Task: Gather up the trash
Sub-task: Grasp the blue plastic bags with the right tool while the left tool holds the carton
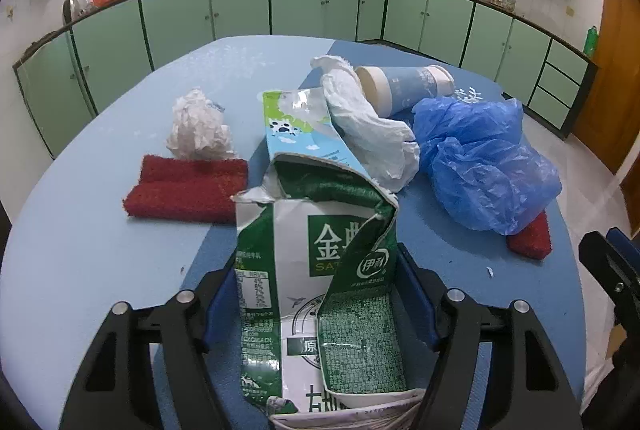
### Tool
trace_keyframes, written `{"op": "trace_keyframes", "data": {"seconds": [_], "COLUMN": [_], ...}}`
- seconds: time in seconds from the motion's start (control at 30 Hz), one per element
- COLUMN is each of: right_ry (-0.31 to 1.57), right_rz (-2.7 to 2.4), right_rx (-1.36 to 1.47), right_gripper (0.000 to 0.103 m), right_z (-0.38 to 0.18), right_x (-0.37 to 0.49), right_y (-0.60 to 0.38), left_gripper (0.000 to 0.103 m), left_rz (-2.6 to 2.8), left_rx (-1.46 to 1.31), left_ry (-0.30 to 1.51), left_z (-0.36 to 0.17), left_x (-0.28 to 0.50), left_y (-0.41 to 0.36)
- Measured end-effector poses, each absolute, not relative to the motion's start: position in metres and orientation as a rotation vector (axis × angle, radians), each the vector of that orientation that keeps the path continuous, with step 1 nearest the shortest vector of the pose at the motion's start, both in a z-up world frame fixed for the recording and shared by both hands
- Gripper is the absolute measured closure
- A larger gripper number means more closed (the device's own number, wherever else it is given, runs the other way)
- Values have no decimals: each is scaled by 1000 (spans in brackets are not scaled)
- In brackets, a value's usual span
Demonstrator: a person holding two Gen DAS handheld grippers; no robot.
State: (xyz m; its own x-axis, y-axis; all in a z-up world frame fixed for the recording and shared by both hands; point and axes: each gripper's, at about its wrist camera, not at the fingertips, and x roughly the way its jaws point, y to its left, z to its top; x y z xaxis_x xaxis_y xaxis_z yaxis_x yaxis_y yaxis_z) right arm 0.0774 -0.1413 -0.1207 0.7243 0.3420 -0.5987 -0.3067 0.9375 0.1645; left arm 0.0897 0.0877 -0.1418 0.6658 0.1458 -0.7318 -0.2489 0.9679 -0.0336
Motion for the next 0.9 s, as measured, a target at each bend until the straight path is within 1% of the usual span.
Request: {"op": "trace_keyframes", "data": {"seconds": [0.13,0.43,0.67,0.77,0.8,0.9], "right_ry": [663,618,631,660,677,716], "right_rz": [369,396,406,420,428,440], "right_rx": [45,25,27,16,17,20], "right_gripper": [8,8,8,14,19,26], "right_z": [-117,-101,-102,-106,-108,-112], "right_x": [79,91,105,112,116,123], "right_y": [-137,-118,-102,-95,-93,-88], "left_gripper": [33,33,33,33,33,33], "left_rz": [228,241,262,269,270,272], "left_rx": [-142,-121,-107,-107,-106,-107], "left_ry": [797,707,678,678,677,678], "left_z": [-137,-109,-99,-98,-98,-99], "left_x": [86,80,85,87,87,87], "left_y": [88,94,106,110,111,110]}}
